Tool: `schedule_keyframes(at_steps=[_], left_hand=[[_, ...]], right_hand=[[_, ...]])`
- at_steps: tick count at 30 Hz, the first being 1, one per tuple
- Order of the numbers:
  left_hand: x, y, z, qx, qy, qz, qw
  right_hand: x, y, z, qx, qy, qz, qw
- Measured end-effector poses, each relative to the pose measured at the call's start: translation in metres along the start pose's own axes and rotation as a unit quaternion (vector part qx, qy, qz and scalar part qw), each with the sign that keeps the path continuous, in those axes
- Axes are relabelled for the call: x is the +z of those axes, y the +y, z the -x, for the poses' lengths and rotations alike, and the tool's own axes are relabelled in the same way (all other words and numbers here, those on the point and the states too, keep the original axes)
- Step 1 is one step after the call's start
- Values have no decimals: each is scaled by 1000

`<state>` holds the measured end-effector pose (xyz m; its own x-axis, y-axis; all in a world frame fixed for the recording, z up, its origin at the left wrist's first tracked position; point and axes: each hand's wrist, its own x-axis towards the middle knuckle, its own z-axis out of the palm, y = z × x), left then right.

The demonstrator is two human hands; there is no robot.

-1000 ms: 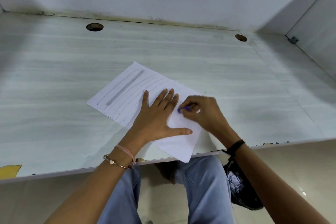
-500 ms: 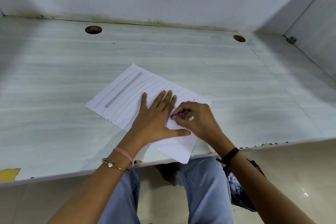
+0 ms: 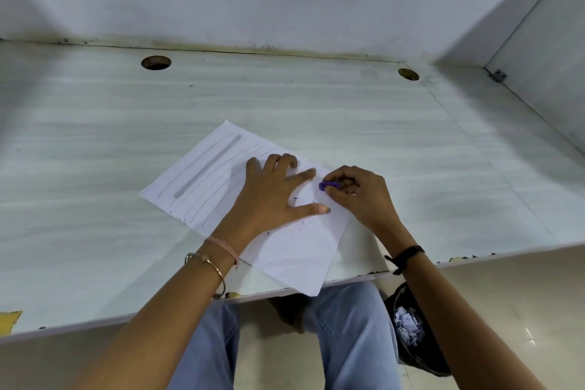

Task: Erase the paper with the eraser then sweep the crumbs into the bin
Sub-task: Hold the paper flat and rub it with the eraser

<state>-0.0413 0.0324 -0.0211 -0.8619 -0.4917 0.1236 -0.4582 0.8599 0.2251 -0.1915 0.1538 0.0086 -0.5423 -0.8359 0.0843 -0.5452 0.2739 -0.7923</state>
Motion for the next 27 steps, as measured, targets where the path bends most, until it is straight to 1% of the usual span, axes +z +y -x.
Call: schedule_keyframes(at_steps=[3,5,8,9,12,13,16,17,18,21,22,25,26,27], left_hand=[[15,-4,-4,7,-45,19,999],[22,-7,-6,4,-43,3,999],[23,-7,-8,1,-38,-8,999],[22,-7,-8,0,-42,-4,999],[21,-6,-8,-1,-47,6,999],[20,-6,-8,-4,-47,6,999],[22,-7,-10,-1,-49,-22,999],[22,-6,-10,2,-48,-27,998],[22,-6,-10,0,-49,-20,999],[20,-6,-9,-8,-52,8,999],[21,-6,-9,-8,-51,7,999],[22,-6,-10,-3,-48,-11,999],[22,-6,-10,-4,-48,-11,999],[21,-6,-9,-5,-50,-4,999]], right_hand=[[2,-2,-1,6,8,-7,1000],[7,-5,2,-8,13,12,1000],[10,-9,8,-48,-16,66,996],[7,-7,5,-47,-10,69,996],[-5,-3,-8,7,47,37,998],[-3,-5,-7,6,48,43,998],[13,-16,9,-65,-12,110,992],[13,-16,11,-78,-21,121,989],[9,-14,6,-70,-13,120,990],[-4,-7,-10,0,49,77,996],[-2,-8,-9,-3,50,82,995],[13,-16,7,-71,3,130,989],[11,-15,7,-71,-2,129,989],[6,-11,1,-48,9,120,992]])
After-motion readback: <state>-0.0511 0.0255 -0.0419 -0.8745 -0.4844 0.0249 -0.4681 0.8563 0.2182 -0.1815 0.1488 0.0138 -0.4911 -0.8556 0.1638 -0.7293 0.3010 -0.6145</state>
